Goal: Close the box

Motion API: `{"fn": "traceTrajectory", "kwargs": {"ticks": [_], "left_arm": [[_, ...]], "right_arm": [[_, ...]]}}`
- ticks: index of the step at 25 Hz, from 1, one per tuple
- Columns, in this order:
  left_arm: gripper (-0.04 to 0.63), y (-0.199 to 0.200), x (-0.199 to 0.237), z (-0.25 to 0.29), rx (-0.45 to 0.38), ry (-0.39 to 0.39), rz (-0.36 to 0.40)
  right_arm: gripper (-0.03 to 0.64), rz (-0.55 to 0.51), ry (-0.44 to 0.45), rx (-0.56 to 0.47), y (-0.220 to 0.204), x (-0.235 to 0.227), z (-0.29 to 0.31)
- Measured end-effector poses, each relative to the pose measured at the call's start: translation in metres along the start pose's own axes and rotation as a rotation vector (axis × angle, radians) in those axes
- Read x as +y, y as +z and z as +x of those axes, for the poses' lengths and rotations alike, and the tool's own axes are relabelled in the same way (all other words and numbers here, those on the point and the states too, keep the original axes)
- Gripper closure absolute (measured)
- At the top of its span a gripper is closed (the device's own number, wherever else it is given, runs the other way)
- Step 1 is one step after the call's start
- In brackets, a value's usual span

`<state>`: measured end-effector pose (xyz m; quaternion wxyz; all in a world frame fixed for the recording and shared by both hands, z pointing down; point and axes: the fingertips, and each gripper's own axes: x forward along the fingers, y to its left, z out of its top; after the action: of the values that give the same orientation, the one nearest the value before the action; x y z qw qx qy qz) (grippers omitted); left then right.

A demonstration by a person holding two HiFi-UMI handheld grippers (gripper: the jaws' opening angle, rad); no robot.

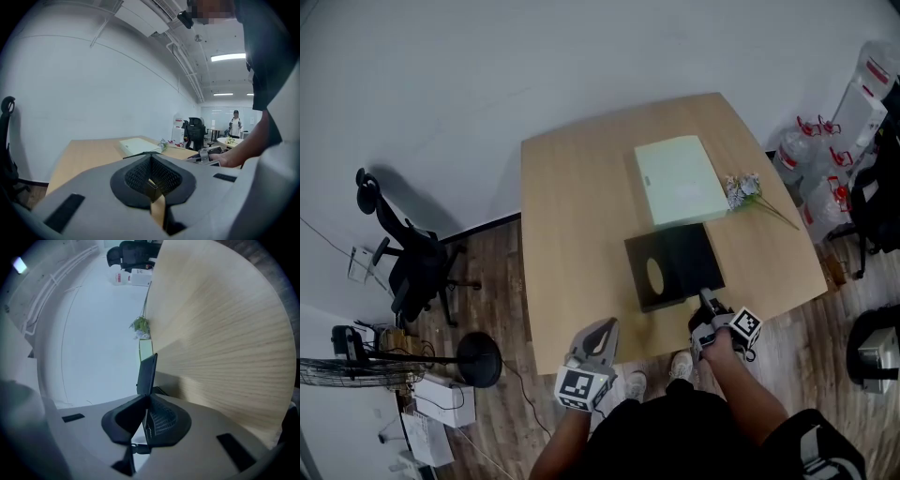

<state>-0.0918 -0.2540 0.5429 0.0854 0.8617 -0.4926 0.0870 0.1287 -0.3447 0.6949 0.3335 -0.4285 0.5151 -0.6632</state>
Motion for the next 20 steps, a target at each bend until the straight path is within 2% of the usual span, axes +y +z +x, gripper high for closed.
{"fn": "traceTrajectory", "kwargs": {"ticks": [3,6,11,16,20], "left_arm": [[0.580,-0.001,0.003,0.000,0.002,-0.011,0.011],[0.580,-0.001,0.006,-0.001,-0.001,-0.022,0.023],[0.580,0.002,0.009,0.000,-0.009,-0.027,-0.012],[0.580,0.002,0.009,-0.002,-0.010,-0.040,0.001],[0.580,-0.006,0.013,-0.002,0.015,-0.025,0.014]], "right_arm": [[0.581,-0.115,0.026,-0.002,0.002,0.013,-0.003],[0.580,-0.276,0.029,0.007,-0.003,0.026,-0.005],[0.584,-0.618,0.027,0.022,-0.012,0.047,-0.009],[0.584,-1.008,0.013,0.068,-0.030,0.061,-0.010],[0.584,-1.265,-0.003,0.077,-0.043,0.068,-0.011]]}}
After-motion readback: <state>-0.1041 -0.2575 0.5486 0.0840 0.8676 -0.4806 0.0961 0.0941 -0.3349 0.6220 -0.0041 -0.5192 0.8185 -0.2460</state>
